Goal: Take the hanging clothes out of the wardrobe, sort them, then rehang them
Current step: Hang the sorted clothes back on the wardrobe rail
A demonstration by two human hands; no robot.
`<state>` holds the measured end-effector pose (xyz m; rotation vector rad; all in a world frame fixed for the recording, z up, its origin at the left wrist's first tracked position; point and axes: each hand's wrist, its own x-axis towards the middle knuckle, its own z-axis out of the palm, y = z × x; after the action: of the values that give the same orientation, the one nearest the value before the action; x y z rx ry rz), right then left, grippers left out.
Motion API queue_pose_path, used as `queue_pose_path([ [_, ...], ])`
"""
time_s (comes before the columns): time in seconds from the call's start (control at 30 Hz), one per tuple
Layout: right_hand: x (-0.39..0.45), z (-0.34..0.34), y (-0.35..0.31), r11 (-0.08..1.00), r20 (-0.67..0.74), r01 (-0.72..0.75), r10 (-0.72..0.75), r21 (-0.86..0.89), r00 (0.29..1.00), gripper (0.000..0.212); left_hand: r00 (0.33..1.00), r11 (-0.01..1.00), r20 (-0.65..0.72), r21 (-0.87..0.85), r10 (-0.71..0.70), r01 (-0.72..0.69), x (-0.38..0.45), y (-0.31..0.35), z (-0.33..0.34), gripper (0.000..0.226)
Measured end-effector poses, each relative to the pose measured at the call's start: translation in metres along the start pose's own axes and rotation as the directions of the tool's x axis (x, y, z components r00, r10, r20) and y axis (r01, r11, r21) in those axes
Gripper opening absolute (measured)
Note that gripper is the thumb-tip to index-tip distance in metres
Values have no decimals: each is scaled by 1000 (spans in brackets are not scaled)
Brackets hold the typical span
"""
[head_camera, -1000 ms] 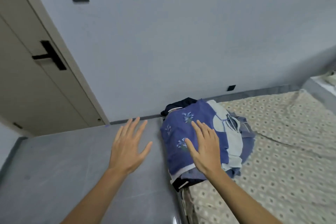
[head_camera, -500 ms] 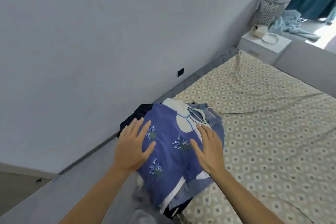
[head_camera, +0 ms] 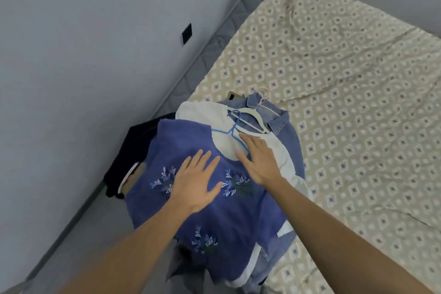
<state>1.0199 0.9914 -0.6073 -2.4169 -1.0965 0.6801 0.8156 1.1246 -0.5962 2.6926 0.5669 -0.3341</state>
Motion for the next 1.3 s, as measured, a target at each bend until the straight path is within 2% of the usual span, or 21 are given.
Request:
queue_pose_path([
  [0.1,35,32,14,998,60,-61,60,3,996,67,999,999,34,3,42,-42,32,-12,38,80],
  [0.17,51,50,23,987,87,-136,129,88,988,67,995,998,75,7,64,-65,47,-16,61,79],
  [0.3,72,66,25,931,33,-261,262,256,965,67,979,996,192,42,72,-82,58,-22,94,74],
  [0.43,84,70,9,917,81,-272,260,291,962,68,980,995,182,35,80,-88,51,-23,107,76],
  [0.5,91,76,4,887,103,-331,315,321,943,68,981,996,177,27,76,-82,52,-19,108,76],
  [0.6,107,84,0,809,93,-448,449,380,889,54,983,998,174,10,60,-62,56,-12,109,76],
  [0.67,118,84,-1,799,129,-488,475,350,871,41,985,998,163,-5,59,-59,54,-11,113,75],
  [0.77,129,84,-3,805,181,-437,398,400,899,42,985,998,163,-27,53,-50,43,-14,122,76],
  [0.97,112,68,-18,772,182,-335,282,540,942,38,990,998,131,-43,50,-45,25,-20,120,76],
  [1.13,87,12,-52,699,93,-243,246,673,965,34,997,996,29,-48,79,-77,18,-12,75,70],
  [1.3,46,-66,-115,737,9,-88,111,670,994,35,984,996,-158,-38,77,-84,-15,12,10,64],
])
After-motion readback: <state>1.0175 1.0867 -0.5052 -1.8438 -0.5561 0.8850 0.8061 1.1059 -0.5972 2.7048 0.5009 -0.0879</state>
